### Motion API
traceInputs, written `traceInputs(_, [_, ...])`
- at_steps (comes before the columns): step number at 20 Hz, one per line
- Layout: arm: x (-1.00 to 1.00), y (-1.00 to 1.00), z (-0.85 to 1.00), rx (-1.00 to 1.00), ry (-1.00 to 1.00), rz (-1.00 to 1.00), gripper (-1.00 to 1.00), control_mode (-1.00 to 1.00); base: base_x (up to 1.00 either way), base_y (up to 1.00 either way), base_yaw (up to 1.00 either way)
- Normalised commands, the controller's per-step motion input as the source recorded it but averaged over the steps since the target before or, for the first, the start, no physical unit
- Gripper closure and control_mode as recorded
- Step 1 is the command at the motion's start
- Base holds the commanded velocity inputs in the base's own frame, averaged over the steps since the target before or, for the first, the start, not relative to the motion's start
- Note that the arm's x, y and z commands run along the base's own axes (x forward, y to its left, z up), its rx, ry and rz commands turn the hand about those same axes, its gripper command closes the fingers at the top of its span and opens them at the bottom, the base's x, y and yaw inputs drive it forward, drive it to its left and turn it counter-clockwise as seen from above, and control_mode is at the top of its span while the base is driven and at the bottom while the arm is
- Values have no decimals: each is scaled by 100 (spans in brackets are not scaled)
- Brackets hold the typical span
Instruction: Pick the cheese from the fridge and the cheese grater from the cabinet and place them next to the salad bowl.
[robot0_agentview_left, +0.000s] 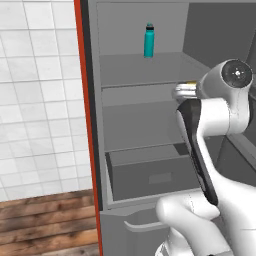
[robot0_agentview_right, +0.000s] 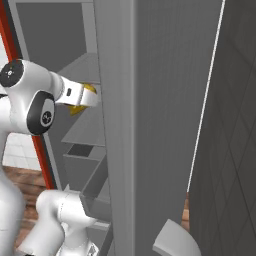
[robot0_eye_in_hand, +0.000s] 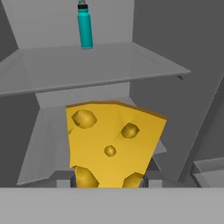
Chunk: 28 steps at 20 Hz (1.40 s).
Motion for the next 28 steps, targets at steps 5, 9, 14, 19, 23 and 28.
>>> traceInputs(5, [-72, 6, 0, 0, 0, 0, 100, -100, 0, 0, 0])
traceInputs(9, [-61, 31, -1, 0, 0, 0, 100, -100, 0, 0, 0])
traceInputs(14, [-48, 39, -8, 0, 1, 1, 100, -100, 0, 0, 0])
traceInputs(19, [-26, 12, -4, 0, 1, 0, 100, -100, 0, 0, 0])
traceInputs(23, [-16, 7, -1, 0, 0, 0, 100, -100, 0, 0, 0])
traceInputs(28, [-8, 8, 0, 0, 0, 0, 100, 100, -8, 8, 0])
